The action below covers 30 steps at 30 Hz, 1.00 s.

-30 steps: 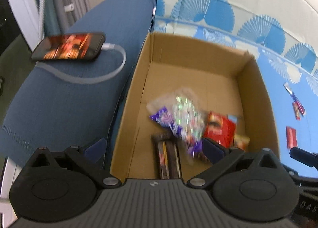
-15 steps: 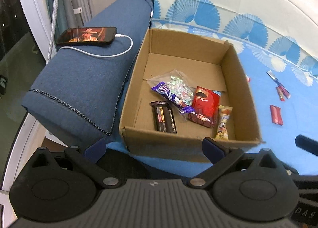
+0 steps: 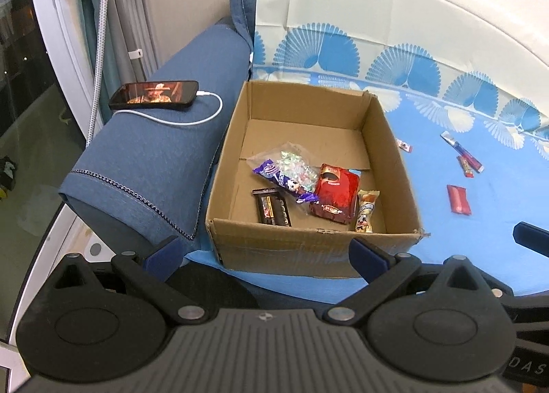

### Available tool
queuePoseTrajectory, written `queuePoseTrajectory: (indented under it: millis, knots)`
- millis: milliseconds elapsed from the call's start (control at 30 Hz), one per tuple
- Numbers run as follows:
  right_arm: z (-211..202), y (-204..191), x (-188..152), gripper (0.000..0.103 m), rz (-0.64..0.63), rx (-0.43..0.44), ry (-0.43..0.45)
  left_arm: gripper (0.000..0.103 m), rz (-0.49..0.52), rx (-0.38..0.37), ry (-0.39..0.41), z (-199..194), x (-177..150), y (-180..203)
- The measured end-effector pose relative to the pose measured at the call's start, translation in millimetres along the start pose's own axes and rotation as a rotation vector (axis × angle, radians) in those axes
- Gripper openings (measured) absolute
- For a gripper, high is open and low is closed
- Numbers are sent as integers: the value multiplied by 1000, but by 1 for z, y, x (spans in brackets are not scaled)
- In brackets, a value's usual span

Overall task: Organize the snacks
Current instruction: 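Lower both snacks into the box and open both tools, then move both open tools from the box back toward the bed snacks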

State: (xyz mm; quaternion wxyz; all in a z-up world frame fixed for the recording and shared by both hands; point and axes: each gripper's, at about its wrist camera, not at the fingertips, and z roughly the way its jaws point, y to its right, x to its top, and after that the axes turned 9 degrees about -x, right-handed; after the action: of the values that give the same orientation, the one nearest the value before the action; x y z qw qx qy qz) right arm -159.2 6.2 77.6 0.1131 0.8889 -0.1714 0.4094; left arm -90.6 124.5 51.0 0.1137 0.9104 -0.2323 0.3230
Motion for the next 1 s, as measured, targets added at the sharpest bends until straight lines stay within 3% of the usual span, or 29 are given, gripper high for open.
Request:
queuePoseTrajectory:
  millis: [500,1000]
  knots:
    - [-9,1,-3,97,8,2,29,103,20,3,17,-8,-4,6]
    - [0,6,-2,97,29,7,0,103,42,10,-2,0,1,12]
